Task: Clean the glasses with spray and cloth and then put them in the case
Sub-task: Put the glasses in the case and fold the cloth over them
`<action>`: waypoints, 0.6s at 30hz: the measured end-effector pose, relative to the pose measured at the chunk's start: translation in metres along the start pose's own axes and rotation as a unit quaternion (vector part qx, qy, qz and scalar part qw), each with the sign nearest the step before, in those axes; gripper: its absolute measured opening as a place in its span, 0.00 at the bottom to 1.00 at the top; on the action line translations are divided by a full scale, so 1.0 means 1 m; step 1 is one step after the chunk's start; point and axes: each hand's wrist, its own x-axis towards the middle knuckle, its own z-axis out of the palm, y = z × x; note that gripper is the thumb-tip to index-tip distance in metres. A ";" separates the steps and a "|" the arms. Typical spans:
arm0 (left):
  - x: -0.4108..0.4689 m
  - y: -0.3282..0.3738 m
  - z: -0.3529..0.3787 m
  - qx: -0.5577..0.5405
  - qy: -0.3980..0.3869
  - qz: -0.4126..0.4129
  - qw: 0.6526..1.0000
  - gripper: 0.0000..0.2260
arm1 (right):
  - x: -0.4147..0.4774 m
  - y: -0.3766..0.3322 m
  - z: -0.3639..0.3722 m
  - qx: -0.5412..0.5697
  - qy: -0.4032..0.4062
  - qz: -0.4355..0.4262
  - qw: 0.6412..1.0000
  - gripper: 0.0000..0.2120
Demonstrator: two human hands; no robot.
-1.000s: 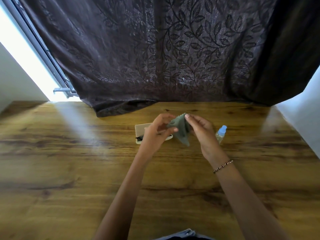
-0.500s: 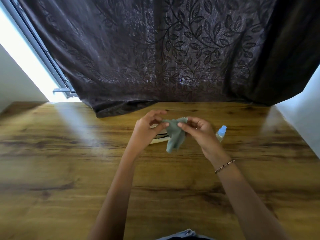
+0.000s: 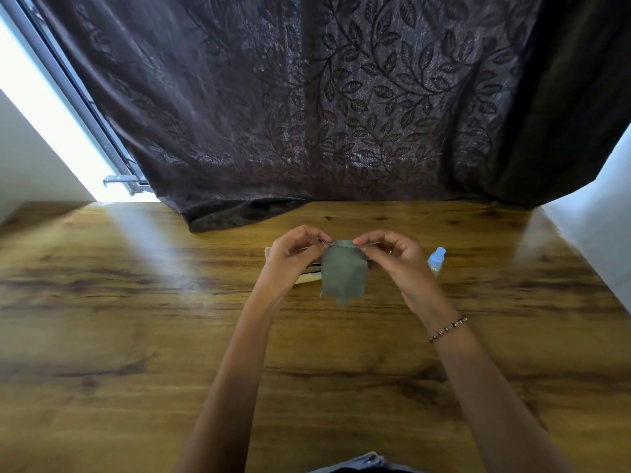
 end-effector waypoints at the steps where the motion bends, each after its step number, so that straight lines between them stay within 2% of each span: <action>1: 0.000 0.000 0.000 0.000 0.002 -0.005 1.000 0.05 | 0.000 0.000 0.000 -0.004 0.001 0.002 1.000 0.08; 6: -0.001 0.003 -0.001 -0.043 0.014 -0.052 0.998 0.07 | -0.001 0.000 0.002 -0.004 0.008 0.006 1.000 0.08; 8: -0.002 0.004 -0.001 -0.010 0.017 -0.041 0.999 0.05 | 0.000 0.001 0.002 -0.015 0.016 -0.014 1.000 0.05; 12: -0.001 0.004 -0.003 0.020 0.013 -0.011 1.000 0.11 | 0.002 0.004 0.001 -0.041 0.024 -0.039 0.998 0.12; 18: -0.001 0.004 -0.001 0.027 0.017 0.001 0.999 0.07 | 0.000 0.000 0.005 -0.068 0.015 -0.073 0.995 0.06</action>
